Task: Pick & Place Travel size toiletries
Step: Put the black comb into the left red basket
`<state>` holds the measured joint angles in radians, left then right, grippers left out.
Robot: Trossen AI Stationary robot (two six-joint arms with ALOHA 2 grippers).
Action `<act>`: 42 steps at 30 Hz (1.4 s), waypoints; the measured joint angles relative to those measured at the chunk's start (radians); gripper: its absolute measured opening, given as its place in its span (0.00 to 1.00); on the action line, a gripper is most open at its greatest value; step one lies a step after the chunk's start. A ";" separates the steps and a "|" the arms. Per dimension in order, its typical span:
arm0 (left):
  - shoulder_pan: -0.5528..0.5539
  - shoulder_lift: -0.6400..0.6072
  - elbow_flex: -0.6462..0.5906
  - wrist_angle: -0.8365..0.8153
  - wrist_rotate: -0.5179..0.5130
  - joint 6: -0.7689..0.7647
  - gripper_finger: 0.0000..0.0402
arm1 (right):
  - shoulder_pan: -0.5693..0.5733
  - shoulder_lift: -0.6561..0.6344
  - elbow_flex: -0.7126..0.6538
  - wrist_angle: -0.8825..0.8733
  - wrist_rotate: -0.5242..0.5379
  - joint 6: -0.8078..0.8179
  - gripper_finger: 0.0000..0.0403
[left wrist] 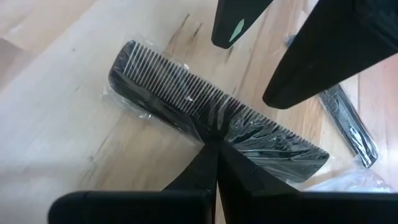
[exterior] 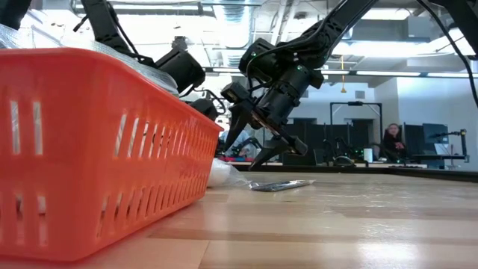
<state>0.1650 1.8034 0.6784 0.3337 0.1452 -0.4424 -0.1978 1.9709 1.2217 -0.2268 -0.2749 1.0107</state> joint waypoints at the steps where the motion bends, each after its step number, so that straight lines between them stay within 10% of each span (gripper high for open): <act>1: 0.000 0.000 -0.005 0.004 0.000 -0.001 0.00 | 0.000 0.000 0.000 0.000 0.000 0.000 0.67; 33: -0.003 0.003 -0.019 0.050 -0.005 -0.012 0.00 | 0.048 0.048 -0.001 0.080 0.067 0.142 0.66; 42: -0.003 0.005 -0.020 0.063 0.006 -0.030 0.00 | 0.050 0.048 -0.001 0.076 0.087 0.169 0.50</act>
<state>0.1623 1.8080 0.6586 0.3970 0.1509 -0.4723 -0.1482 2.0186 1.2205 -0.1505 -0.1874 1.1793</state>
